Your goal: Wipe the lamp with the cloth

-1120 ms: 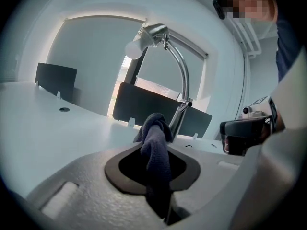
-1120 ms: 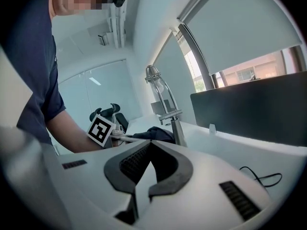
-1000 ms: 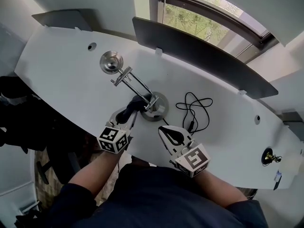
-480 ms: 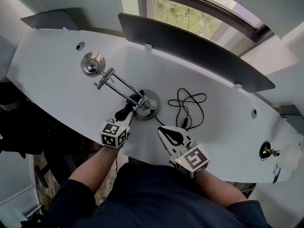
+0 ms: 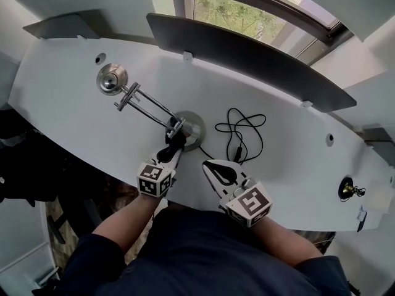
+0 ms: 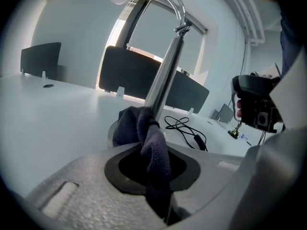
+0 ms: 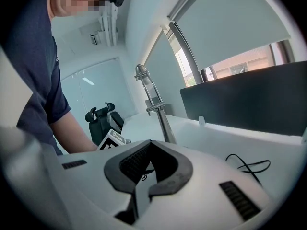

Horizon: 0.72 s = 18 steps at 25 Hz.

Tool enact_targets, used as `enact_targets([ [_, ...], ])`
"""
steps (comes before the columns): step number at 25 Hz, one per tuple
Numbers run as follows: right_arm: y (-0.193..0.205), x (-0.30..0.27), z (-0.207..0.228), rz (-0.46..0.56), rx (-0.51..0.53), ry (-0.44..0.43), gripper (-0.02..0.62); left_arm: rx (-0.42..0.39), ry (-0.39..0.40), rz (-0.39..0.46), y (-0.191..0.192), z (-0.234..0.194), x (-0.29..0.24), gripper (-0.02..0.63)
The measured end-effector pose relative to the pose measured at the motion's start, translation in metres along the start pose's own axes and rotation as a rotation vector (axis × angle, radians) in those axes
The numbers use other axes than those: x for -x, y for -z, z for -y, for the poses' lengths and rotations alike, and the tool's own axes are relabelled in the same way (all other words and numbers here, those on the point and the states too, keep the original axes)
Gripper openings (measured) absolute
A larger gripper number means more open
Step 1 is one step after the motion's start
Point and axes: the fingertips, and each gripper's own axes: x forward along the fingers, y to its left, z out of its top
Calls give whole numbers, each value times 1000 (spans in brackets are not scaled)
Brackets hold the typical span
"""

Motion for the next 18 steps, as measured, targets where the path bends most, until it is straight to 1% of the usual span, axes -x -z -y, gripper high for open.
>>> enact_targets([
  [5, 2, 7, -1, 3, -5, 2, 9, 10, 31, -18, 7, 19, -4, 58],
  [10, 5, 20, 4, 3, -5, 18, 9, -21, 60, -36, 7, 39, -17, 58],
  [18, 12, 42, 18, 6, -19, 47, 9, -38, 74, -37, -4, 57, -42, 58],
])
